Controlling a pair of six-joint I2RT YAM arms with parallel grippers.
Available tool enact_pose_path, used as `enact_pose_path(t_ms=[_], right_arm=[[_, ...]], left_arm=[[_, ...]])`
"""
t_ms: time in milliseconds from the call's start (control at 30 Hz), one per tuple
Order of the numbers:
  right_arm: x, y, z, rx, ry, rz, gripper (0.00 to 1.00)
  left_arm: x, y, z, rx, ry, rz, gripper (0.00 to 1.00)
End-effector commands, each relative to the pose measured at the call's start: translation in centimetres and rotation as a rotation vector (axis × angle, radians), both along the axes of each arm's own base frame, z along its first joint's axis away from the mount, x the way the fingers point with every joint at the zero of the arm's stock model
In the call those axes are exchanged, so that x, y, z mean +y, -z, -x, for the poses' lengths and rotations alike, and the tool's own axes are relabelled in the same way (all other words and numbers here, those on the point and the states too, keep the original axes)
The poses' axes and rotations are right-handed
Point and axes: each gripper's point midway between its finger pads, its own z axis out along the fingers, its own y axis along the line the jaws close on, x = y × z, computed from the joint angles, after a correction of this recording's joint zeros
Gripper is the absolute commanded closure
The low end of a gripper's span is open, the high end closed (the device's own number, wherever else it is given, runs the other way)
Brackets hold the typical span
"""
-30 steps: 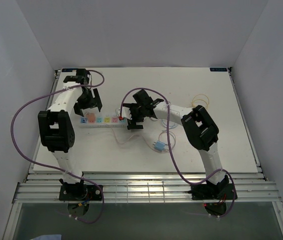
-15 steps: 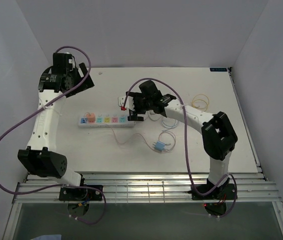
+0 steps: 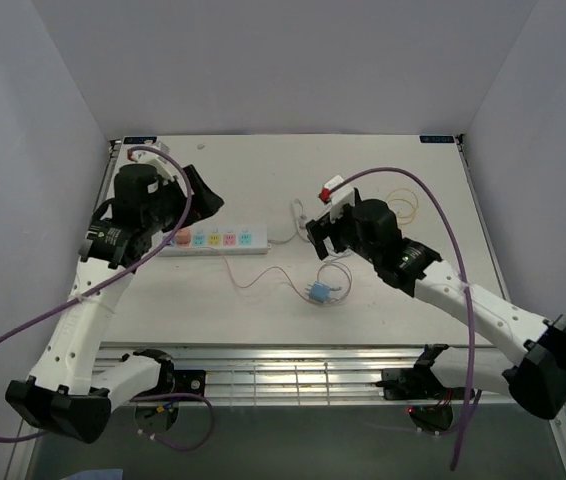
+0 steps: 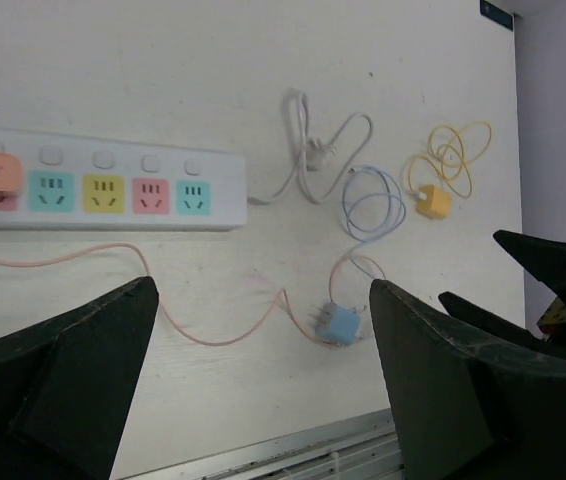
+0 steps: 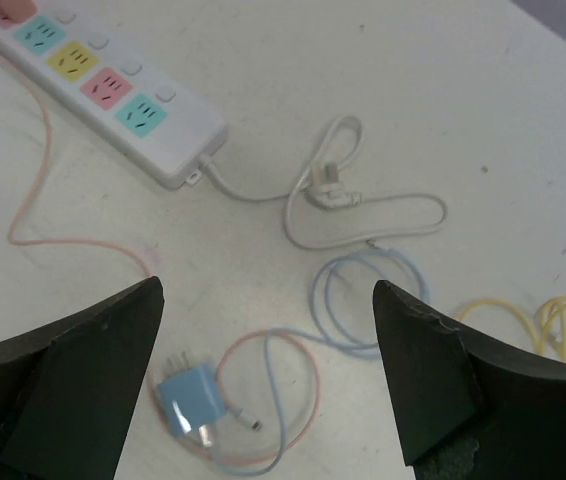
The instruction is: Insert the plug
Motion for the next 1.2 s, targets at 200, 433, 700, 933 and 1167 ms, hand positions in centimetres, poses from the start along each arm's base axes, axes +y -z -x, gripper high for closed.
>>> enact_pose_path(t_ms=[200, 433, 700, 933, 1167], right_arm=[[1.0, 4.4, 10.4, 0.174, -0.325, -0.083, 0.1], [1.2, 9.7, 11.0, 0.283, -0.309, 0.16, 0.1], [-0.6, 13.3, 8.7, 0.335, -0.146, 0.359, 0.1], [0.0, 14.8, 8.5, 0.362, -0.172, 0.407, 0.05], [0.4, 16.1, 8.3, 0.368, -0.198, 0.432, 0.0]], left_arm=[[-7.4, 5.4, 2.3, 0.07, 0.192, -0.003, 0.02], [-7.5, 8.1, 3.3, 0.117, 0.224, -0.033, 0.02], [-7.3, 9.6, 3.6, 0.152, 0.223, -0.053, 0.02], [-7.7, 10.4, 3.6, 0.174, 0.237, -0.052, 0.02], [-7.7, 10.6, 3.5, 0.179, 0.236, -0.056, 0.02]])
